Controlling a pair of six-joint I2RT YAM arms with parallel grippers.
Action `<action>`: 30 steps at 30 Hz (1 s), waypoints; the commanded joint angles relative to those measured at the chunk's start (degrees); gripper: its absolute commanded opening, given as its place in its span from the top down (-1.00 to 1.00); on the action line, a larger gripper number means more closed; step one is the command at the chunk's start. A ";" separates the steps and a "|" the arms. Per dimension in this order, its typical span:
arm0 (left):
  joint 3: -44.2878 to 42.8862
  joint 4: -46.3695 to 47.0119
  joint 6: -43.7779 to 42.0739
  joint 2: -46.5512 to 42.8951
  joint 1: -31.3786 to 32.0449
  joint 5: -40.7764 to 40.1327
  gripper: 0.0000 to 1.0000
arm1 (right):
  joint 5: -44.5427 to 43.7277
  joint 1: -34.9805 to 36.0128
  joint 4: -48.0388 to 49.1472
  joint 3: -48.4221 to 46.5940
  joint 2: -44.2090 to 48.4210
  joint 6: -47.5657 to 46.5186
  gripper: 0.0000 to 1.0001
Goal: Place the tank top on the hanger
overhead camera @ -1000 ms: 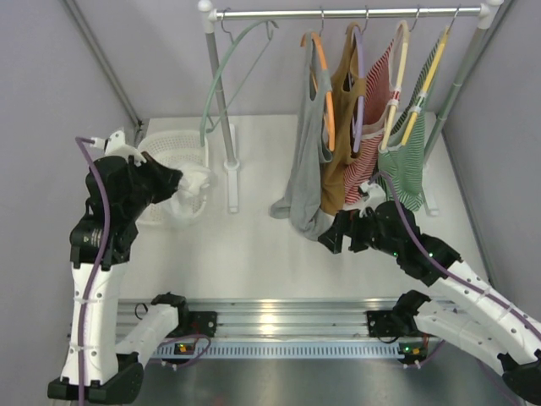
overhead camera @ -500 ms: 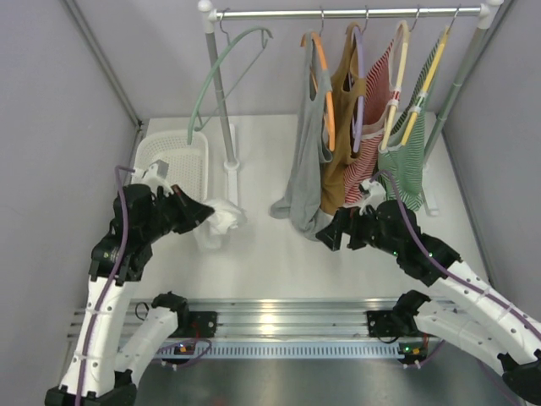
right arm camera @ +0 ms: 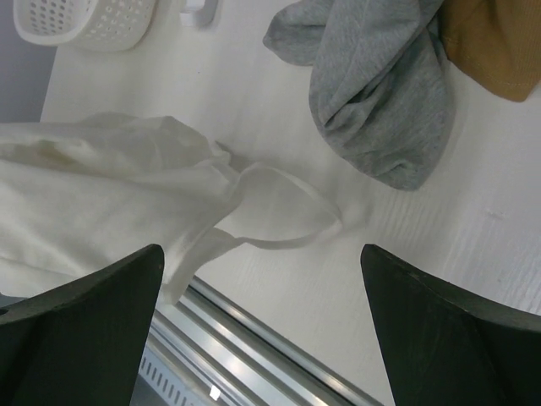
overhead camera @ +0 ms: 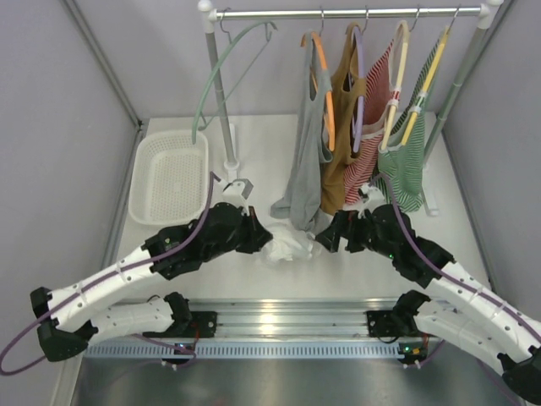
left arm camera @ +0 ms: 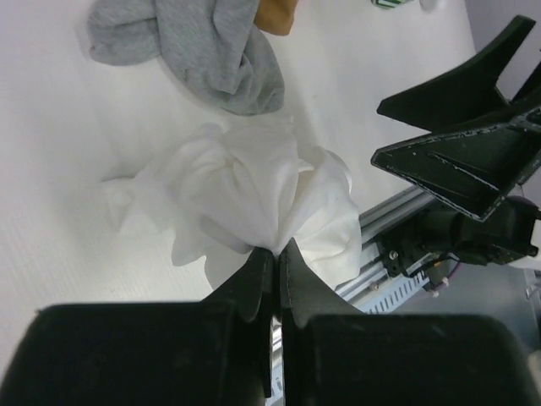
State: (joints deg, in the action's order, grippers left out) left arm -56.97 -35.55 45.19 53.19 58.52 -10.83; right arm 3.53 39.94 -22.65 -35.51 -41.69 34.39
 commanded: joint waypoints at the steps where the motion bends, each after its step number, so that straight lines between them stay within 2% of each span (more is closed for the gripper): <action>1: -0.52 4.00 3.49 0.34 1.60 -10.95 1.00 | -1.86 -0.57 3.23 0.61 0.47 1.47 -1.00; 5: 5.62 -0.39 9.03 0.77 1.68 -16.50 0.99 | -2.65 -0.48 4.98 2.89 -0.40 2.26 -0.99; 6: 7.12 0.04 10.26 1.39 1.68 -16.85 0.94 | -2.65 -0.57 5.86 3.51 -1.19 2.78 -0.99; 9: 13.27 2.14 12.72 3.14 1.68 -16.07 0.86 | -1.77 -0.48 9.64 6.15 -3.30 3.75 -1.00; 14: 19.42 0.39 18.87 6.75 1.60 -14.13 0.74 | -3.35 3.11 14.82 7.73 -10.33 4.19 -0.99; 17: 21.37 -1.62 21.77 4.65 1.60 -14.92 0.53 | -7.65 6.54 15.97 6.51 -15.51 5.15 -0.98; 19: 21.37 -5.38 23.10 3.33 1.60 -15.53 0.45 | -9.49 7.95 17.82 5.28 -19.12 5.86 -0.91; 21: 21.02 -8.91 25.64 2.36 1.60 -16.68 0.28 | -10.47 9.80 19.74 4.14 -22.53 6.83 -0.85; 26: 19.36 -19.19 31.79 -1.15 1.68 -20.02 0.18 | -14.25 13.93 21.25 -2.27 -30.28 8.50 -0.67; 30: 18.30 -17.19 28.56 -7.20 1.60 -20.55 0.10 | -17.59 16.04 20.90 -7.46 -37.74 10.78 -0.56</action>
State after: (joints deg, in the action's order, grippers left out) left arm -35.68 -50.92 73.34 49.80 60.03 -28.49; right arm -9.45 54.35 -5.93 -38.09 -75.77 42.63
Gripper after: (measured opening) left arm 0.436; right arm 0.793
